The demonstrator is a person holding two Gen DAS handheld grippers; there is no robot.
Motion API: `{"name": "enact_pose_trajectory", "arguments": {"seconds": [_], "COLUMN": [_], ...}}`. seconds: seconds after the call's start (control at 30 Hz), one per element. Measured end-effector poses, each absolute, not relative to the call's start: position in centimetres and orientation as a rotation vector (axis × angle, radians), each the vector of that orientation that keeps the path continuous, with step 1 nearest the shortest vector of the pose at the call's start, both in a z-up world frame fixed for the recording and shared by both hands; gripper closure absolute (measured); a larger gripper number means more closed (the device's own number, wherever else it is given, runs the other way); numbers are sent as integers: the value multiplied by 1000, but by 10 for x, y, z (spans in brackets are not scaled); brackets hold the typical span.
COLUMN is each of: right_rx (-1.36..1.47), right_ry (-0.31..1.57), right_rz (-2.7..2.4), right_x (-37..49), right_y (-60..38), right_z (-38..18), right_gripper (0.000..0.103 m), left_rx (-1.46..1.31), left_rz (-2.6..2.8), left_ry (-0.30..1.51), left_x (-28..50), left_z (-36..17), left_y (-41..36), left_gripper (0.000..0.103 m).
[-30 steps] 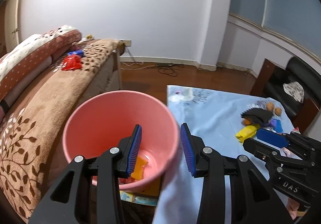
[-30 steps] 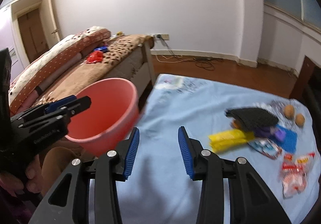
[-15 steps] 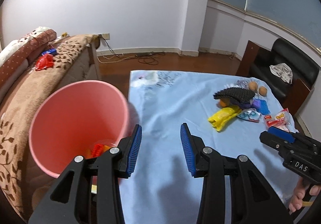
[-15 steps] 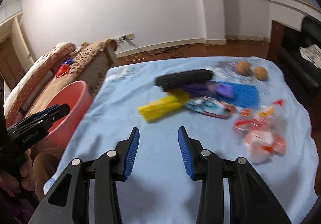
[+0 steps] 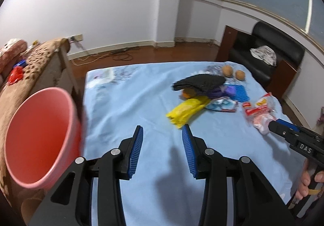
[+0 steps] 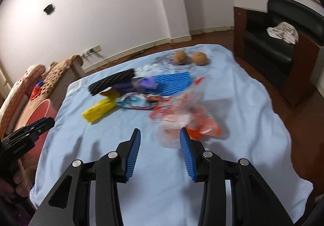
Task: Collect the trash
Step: 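Move both open tools back over the remaining trash on the sheet, then grasp the yellow plastic bag with the left tool while the right tool grasps the clear plastic bag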
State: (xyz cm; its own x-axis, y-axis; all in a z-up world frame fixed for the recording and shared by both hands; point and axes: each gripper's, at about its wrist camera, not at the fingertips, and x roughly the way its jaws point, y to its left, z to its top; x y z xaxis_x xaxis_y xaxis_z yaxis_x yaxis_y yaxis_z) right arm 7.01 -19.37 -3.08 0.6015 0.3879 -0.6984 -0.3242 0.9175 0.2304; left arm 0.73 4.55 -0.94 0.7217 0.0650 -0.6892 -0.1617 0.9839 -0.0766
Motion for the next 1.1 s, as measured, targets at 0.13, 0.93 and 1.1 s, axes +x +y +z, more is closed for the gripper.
{"name": "enact_pose_trajectory", "arguments": {"seconds": [0.13, 0.93, 1.1], "right_rx": [103, 144, 142], "right_ry": [819, 866, 868], "right_rz": [383, 293, 295], "right_x": [73, 89, 91], "right_y": [-206, -238, -237], "right_z": [-31, -46, -46], "right_gripper": [64, 58, 58], "left_rx": [-120, -63, -72], "left_rz": [83, -57, -82], "left_ry": [743, 876, 867], "left_x": [17, 88, 80], "left_z": [-7, -61, -58], "left_y": [38, 39, 35], "left_gripper": [63, 88, 93]}}
